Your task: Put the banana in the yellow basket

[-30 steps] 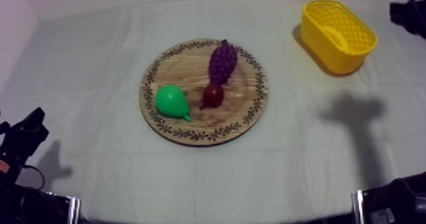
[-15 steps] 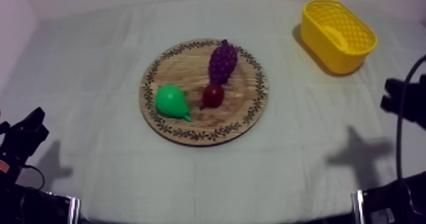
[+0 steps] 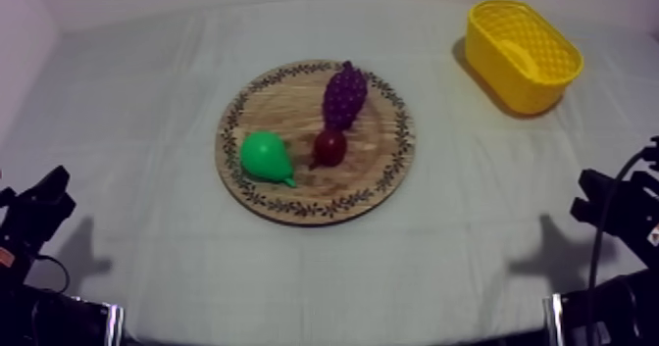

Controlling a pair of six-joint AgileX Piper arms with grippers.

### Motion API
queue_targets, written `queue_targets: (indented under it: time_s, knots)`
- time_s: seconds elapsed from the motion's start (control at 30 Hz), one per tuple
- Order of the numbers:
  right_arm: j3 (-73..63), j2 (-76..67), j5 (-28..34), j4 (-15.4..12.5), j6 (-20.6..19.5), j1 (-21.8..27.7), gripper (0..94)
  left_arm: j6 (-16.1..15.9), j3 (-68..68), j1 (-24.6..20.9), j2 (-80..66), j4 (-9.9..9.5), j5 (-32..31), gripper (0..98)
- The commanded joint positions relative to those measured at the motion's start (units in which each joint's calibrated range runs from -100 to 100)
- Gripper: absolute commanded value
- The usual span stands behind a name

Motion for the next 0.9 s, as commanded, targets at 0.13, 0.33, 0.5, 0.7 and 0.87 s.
queue_targets:
  time_s: [0.13,0.33,0.5,0.7,0.87]
  knots:
    - [0.49,-4.47,-0.44,0.11,1.36,1.17,0.5,0.0,0.01,0.01,-0.01,-0.02,0.0,0.1]
    - [0.96,-5.11,-1.92,0.12,5.99,2.1,0.6,0.0,0.01,0.01,-0.01,-0.02,0.0,0.1]
    - [1.24,-5.19,-3.18,0.06,11.13,2.23,0.6,-0.01,0.01,0.01,-0.01,-0.02,0.0,0.1]
    - [1.29,-5.2,-3.4,0.03,12.75,2.25,0.6,0.02,0.01,0.01,-0.01,-0.02,0.0,0.1]
    - [1.29,-5.2,-3.42,0.03,12.77,2.25,0.6,0.02,0.01,0.01,-0.01,-0.02,0.0,0.1]
